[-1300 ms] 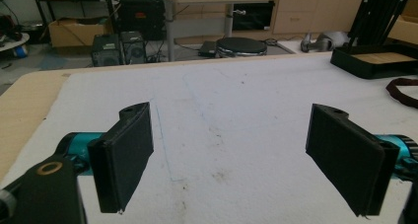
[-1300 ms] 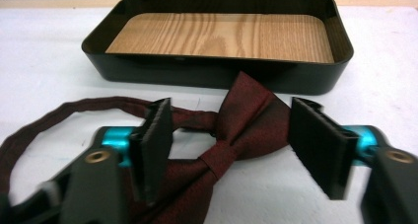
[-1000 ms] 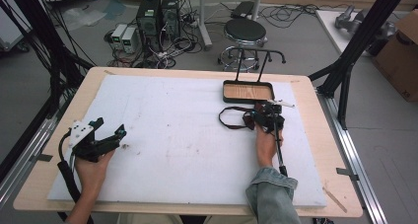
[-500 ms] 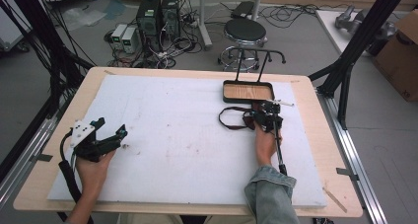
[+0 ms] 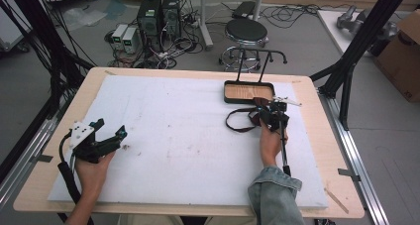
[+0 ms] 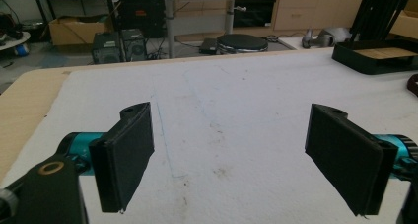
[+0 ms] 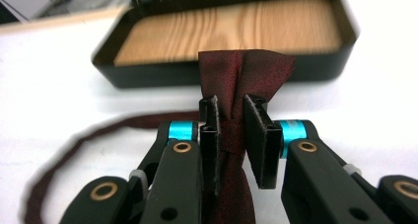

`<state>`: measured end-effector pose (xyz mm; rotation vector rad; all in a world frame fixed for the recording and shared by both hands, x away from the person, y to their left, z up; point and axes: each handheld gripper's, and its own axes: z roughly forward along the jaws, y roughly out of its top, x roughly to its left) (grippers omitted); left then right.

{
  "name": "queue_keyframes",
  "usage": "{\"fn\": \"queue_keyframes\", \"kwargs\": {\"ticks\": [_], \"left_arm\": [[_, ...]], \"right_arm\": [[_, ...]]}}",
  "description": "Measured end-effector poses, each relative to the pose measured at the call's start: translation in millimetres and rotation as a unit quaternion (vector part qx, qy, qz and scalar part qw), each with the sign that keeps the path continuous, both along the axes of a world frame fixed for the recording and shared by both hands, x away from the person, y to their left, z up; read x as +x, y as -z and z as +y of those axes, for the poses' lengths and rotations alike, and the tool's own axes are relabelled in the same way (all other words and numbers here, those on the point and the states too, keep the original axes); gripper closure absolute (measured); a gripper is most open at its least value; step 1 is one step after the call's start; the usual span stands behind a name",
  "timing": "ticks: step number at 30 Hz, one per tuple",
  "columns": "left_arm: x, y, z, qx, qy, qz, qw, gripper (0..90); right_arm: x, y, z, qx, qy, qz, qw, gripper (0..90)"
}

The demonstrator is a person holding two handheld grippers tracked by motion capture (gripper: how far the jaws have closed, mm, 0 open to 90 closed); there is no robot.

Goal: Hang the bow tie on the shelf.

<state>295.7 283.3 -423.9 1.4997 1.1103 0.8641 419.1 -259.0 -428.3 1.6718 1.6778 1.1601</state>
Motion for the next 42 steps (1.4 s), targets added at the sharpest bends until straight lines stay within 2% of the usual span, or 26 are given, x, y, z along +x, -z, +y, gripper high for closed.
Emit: {"fn": "queue_keyframes", "kwargs": {"ticks": [2, 3, 6, 10, 13, 18, 20, 22, 25, 31, 34, 40, 41, 42], "left_arm": [[-0.2, -0.1, -0.6, 0.000, 0.000, -0.002, 1.0000, 18.8], [-0.4, -0.4, -0.6, 0.000, 0.000, -0.003, 1.0000, 18.8], [-0.6, -0.5, -0.6, 0.001, 0.000, -0.004, 1.0000, 19.1], [0.0, -0.1, -1.0, 0.001, 0.000, -0.002, 1.0000, 19.2], [-0.4, -0.4, -0.8, 0.002, -0.001, -0.003, 1.0000, 19.1], [-1.0, -0.3, -0.1, 0.002, -0.003, -0.006, 1.0000, 19.1], [-0.7, 0.1, 0.3, 0.004, -0.003, -0.004, 1.0000, 19.1], [-0.7, 0.3, 0.3, 0.004, -0.003, -0.003, 1.0000, 19.1], [-0.5, 1.0, 0.9, 0.004, -0.004, -0.003, 1.0000, 19.2], [-0.3, 1.3, 1.3, 0.004, -0.005, -0.003, 1.0000, 19.1], [0.1, 1.4, 1.0, 0.004, -0.005, -0.003, 1.0000, 19.1], [0.5, 1.6, 0.8, 0.005, -0.005, -0.003, 1.0000, 19.2], [0.7, 1.8, 0.5, 0.004, -0.005, -0.003, 1.0000, 19.2], [0.8, 1.9, 0.6, 0.004, -0.005, -0.003, 1.0000, 19.2]], "right_arm": [[-2.4, -5.3, -4.3, 0.001, -0.001, -0.014, 0.9999, 77.4], [-2.4, -5.3, -4.3, 0.001, -0.001, -0.014, 0.9999, 77.4], [-5.9, -14.1, -12.3, 0.004, -0.006, -0.038, 0.9993, 77.4], [-7.4, -21.4, -15.5, 0.003, -0.016, -0.054, 0.9984, 77.4], [-7.9, -33.3, -18.3, -0.006, -0.029, -0.075, 0.9967, 77.4], [-6.8, -45.4, -23.1, -0.005, -0.037, -0.092, 0.9951, 77.4], [-4.9, -53.4, -26.0, -0.007, -0.042, -0.105, 0.9935, 77.4], [-4.0, -56.9, -26.9, -0.006, -0.043, -0.106, 0.9934, 77.4], [0.5, -71.2, -30.9, -0.014, -0.046, -0.127, 0.9907, 77.4], [4.6, -82.5, -38.1, -0.016, -0.047, -0.138, 0.9892, 77.4], [4.6, -87.4, -41.9, -0.018, -0.052, -0.154, 0.9865, 77.4], [8.1, -91.6, -49.0, -0.020, -0.067, -0.159, 0.9847, 77.4], [8.8, -98.8, -48.6, -0.035, -0.076, -0.172, 0.9815, 77.4], [8.8, -98.8, -48.6, -0.035, -0.076, -0.172, 0.9815, 77.4]]}}
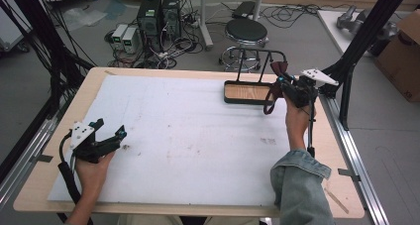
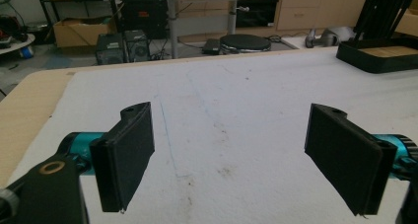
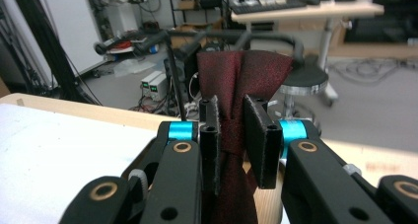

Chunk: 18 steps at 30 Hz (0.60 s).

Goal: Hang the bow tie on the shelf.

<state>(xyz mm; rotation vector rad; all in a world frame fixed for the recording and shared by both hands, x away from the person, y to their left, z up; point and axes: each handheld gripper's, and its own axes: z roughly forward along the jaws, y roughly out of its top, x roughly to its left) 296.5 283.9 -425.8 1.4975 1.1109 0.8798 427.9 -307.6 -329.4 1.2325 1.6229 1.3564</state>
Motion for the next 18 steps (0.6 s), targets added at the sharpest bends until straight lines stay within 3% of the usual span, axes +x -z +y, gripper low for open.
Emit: {"fn": "queue_keyframes", "kwargs": {"ticks": [1, 5, 13, 18], "left_arm": [[0.0, 0.0, 0.1, 0.001, 0.000, 0.001, 1.0000, 19.2], [0.3, 0.3, -0.2, 0.002, 0.002, 0.002, 1.0000, 19.1], [0.7, 0.5, -0.3, 0.001, 0.003, 0.003, 1.0000, 19.1], [0.0, 0.2, 0.0, 0.001, 0.002, 0.003, 1.0000, 19.1]], "right_arm": [[1.5, -7.6, 0.6, -0.013, -0.005, -0.006, 0.9999, 77.4], [6.7, -20.2, 1.2, -0.016, -0.017, -0.011, 0.9997, 77.4], [20.0, -28.7, 3.6, -0.028, -0.034, -0.016, 0.9989, 77.4], [29.9, -31.1, 4.7, -0.037, -0.027, -0.013, 0.9989, 77.4]]}}
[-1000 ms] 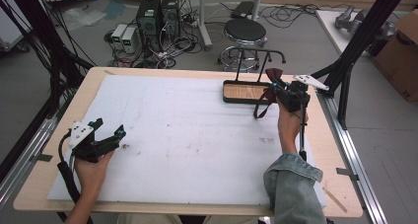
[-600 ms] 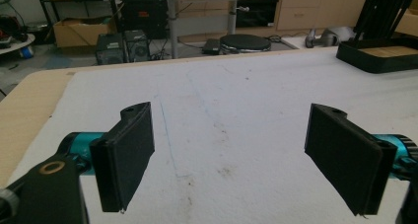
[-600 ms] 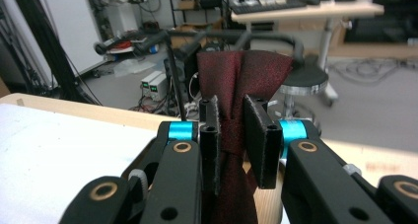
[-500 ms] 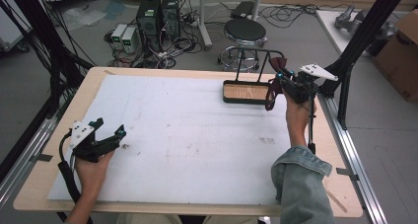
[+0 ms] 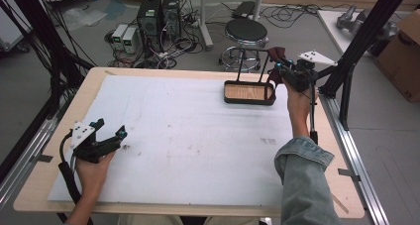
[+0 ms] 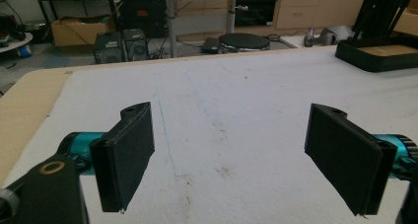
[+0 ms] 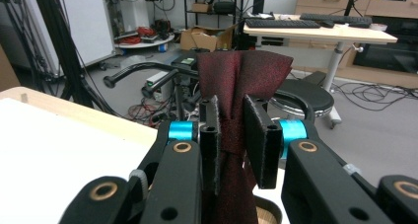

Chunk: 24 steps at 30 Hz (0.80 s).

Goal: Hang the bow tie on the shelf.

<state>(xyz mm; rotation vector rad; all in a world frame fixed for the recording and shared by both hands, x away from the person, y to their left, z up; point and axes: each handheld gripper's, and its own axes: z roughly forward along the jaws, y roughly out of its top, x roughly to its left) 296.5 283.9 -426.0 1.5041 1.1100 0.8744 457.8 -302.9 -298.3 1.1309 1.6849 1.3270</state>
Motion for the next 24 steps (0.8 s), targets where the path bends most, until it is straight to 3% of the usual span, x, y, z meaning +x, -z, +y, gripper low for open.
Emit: {"fn": "queue_keyframes", "kwargs": {"ticks": [4, 8, 24], "left_arm": [[0.7, 0.6, -0.1, -0.001, 0.002, 0.002, 1.0000, 19.1], [0.5, 0.6, -0.4, -0.001, 0.003, 0.002, 1.0000, 19.2], [0.2, 1.1, -0.1, 0.001, 0.005, 0.003, 1.0000, 19.3]], "right_arm": [[8.2, -0.8, -3.6, 0.002, 0.007, 0.007, 1.0000, 77.4], [13.2, 0.7, -10.5, 0.020, 0.022, 0.008, 0.9995, 77.4], [17.0, 6.1, -28.2, 0.011, 0.079, 0.025, 0.9965, 77.3]]}}
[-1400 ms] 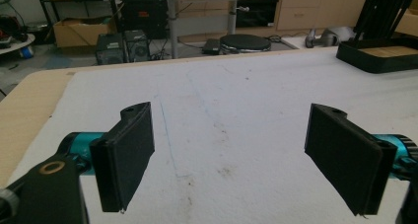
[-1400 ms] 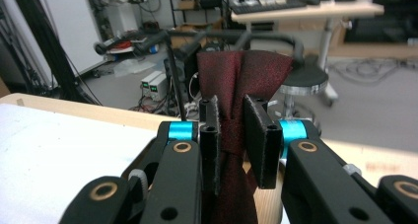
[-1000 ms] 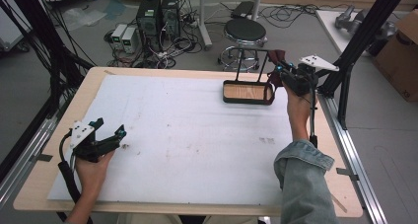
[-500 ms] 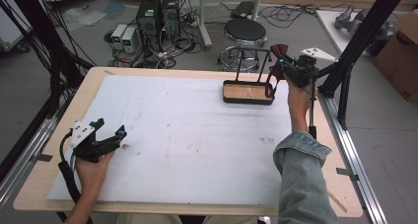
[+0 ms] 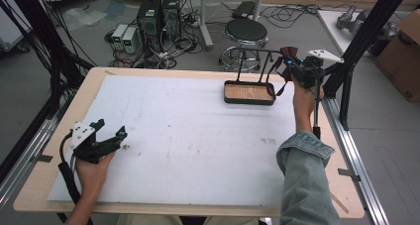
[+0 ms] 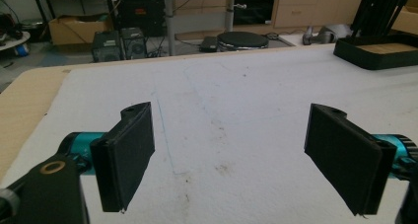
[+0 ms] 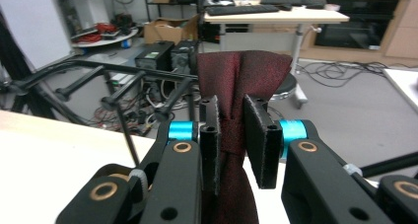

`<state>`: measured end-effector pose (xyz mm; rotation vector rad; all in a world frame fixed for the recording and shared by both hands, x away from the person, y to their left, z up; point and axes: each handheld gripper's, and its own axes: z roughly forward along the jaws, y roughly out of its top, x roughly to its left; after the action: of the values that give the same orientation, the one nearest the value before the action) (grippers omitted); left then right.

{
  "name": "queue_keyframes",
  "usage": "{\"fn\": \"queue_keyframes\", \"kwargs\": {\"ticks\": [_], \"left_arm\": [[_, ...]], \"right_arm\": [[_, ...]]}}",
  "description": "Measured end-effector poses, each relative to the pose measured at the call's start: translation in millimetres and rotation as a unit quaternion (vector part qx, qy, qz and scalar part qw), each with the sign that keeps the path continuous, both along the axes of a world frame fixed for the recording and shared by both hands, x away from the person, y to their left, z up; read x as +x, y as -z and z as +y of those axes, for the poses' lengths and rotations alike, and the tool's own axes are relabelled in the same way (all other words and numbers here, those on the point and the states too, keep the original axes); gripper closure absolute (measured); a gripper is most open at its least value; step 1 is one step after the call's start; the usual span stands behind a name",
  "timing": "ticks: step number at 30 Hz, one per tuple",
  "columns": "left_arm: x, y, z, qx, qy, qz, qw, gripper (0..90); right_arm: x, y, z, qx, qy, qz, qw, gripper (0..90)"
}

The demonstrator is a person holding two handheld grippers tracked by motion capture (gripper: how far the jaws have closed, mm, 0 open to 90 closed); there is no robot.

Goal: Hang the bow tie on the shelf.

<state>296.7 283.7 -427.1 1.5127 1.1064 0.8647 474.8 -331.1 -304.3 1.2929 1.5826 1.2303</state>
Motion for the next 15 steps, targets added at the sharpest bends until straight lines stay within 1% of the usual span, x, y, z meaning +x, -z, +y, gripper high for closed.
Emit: {"fn": "queue_keyframes", "kwargs": {"ticks": [1, 4, 7, 10, 14, 15], "left_arm": [[0.0, 0.0, -0.1, 0.001, 0.000, 0.000, 1.0000, 19.3], [-0.1, 0.0, -0.3, 0.001, 0.000, 0.000, 1.0000, 19.3], [0.0, 0.1, -0.2, 0.001, 0.000, 0.001, 1.0000, 19.3], [-0.2, -0.1, -0.3, 0.001, 0.000, 0.000, 1.0000, 19.3], [-0.1, 0.1, -0.2, 0.001, 0.000, 0.001, 1.0000, 19.3], [-0.1, 0.1, -0.3, 0.001, 0.000, 0.001, 1.0000, 19.3]], "right_arm": [[0.6, 1.2, -3.4, 0.003, 0.007, 0.005, 1.0000, 77.3], [1.4, 3.0, -7.0, 0.006, 0.014, 0.012, 0.9998, 77.3], [2.7, 4.7, -9.2, 0.007, 0.018, 0.017, 0.9997, 77.2], [4.2, 7.6, -10.6, 0.009, 0.022, 0.027, 0.9993, 77.0], [6.3, 12.9, -16.4, 0.040, 0.020, 0.037, 0.9983, 76.9], [6.9, 13.7, -16.5, 0.034, 0.021, 0.038, 0.9985, 76.8]]}}
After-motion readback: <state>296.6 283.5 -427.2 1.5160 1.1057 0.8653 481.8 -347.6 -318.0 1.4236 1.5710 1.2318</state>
